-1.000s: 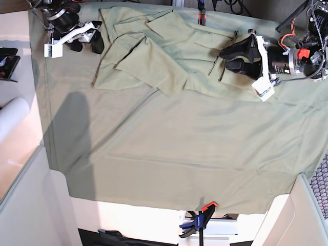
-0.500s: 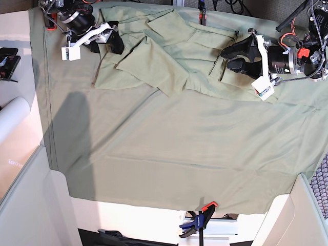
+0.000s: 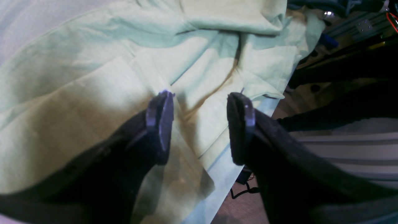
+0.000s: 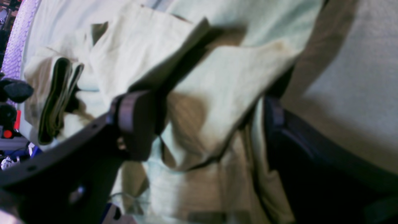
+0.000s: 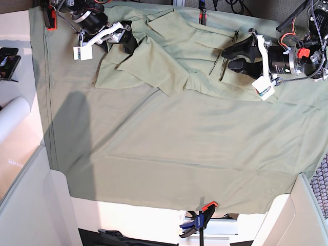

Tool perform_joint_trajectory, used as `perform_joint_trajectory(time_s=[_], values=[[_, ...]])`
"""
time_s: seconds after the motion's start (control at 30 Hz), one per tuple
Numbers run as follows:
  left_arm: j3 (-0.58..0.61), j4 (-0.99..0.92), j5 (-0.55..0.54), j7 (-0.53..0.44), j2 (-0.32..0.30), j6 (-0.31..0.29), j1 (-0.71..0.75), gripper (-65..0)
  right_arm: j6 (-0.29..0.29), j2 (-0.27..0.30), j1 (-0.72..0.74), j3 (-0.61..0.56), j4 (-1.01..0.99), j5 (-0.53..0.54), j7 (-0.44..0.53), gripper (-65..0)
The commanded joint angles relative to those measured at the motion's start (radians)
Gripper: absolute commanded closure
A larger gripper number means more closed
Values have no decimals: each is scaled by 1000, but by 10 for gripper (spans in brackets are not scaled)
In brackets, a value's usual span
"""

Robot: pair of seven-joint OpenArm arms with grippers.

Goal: Fold the T-shirt properly
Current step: 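Fold the sleeve onto the stack with the left gripper and release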

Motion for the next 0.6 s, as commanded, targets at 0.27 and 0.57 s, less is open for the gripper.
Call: perform_joint_trajectory(time_s=[0.27,0.57], values=[[-36,18,-22,-34,-13,-5,-13,-316,4,0,-1,-82,10,-64,-19,-149],[-166,21,-33,-40,-14,-5,-13,-316,4,1,0,-117,10,-219,110,0]])
